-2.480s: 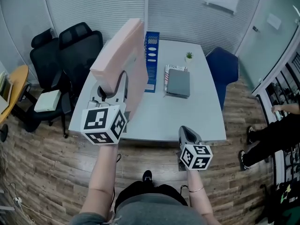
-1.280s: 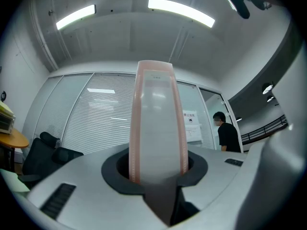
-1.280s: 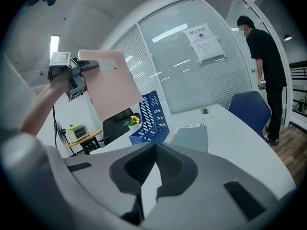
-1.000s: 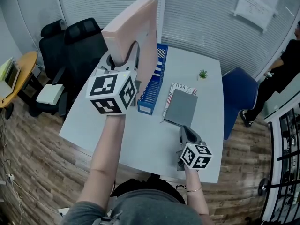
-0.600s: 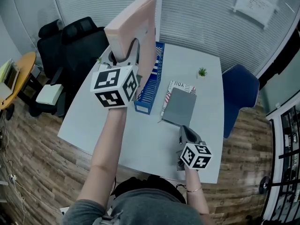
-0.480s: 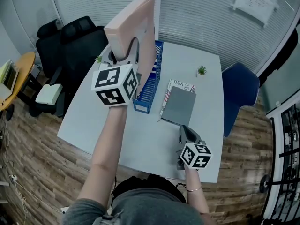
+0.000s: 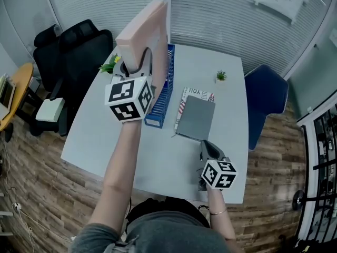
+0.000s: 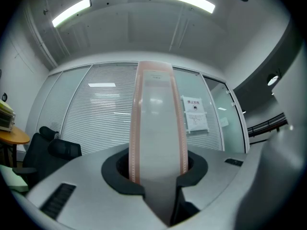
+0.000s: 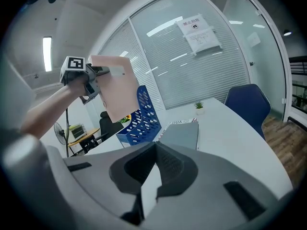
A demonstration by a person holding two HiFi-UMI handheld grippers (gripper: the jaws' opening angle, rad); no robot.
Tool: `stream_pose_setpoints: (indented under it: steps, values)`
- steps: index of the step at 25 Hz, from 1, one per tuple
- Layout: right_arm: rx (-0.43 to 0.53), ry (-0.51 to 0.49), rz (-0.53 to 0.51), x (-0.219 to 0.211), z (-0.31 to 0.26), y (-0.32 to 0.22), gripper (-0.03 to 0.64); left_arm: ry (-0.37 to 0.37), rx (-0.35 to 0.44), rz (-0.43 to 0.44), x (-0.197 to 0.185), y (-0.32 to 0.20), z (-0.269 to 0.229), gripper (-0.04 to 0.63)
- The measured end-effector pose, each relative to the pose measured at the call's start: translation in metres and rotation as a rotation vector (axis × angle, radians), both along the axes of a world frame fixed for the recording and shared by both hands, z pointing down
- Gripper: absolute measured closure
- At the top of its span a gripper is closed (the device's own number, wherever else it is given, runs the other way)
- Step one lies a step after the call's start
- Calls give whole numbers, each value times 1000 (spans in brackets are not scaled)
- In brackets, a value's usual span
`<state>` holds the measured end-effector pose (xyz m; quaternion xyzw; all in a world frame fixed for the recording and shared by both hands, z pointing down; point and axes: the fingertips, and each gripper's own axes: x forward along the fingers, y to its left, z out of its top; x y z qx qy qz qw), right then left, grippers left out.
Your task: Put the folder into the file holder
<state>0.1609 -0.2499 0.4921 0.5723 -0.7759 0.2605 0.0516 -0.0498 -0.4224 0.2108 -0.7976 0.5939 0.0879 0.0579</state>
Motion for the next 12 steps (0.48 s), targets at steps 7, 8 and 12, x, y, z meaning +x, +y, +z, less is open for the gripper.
stream_pose_setpoints:
  steps: [7,8,12]
  values:
    - [-15,1,5,4,7,2,611,-2,-6,-17,4,-3,22,453]
    - [-17,1,6,5,8,2,611,-2,-8,-20,5,-4,25,453]
    - [-21,0,6,5,9,2,611,-3,-21,-31,4,-6,38,453]
